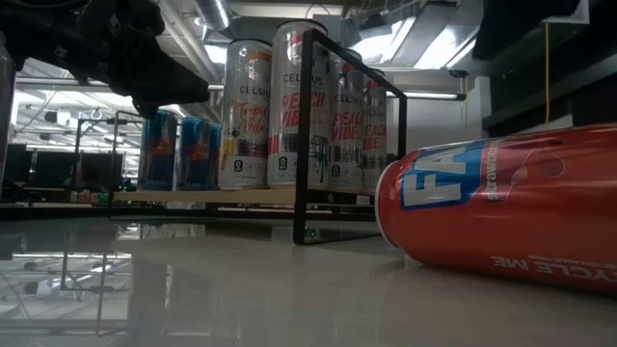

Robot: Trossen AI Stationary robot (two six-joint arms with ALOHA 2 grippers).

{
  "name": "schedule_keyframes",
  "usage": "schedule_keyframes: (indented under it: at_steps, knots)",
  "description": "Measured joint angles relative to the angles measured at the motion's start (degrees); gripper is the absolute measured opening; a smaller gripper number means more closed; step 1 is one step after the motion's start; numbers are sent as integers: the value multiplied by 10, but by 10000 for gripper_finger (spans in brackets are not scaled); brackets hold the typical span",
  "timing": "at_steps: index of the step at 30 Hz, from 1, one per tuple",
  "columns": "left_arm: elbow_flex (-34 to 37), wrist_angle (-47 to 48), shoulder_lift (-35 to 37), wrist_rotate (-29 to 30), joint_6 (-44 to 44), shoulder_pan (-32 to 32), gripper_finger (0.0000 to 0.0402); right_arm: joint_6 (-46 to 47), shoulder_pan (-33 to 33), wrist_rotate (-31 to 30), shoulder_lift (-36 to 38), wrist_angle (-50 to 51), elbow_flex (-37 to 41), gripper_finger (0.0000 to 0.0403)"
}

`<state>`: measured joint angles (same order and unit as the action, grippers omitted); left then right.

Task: Place canned beverage on shelf
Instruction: Put the red soda can on the shelf aligned with the other red soda cans

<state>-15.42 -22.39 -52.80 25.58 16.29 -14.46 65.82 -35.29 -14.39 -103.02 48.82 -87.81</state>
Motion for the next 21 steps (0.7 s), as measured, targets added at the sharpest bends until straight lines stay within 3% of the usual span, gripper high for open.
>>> schedule_keyframes:
  at_steps: [21]
  knots:
    - [0, 0, 0, 0, 0, 0, 93, -2, 0, 31, -70, -21, 3, 358]
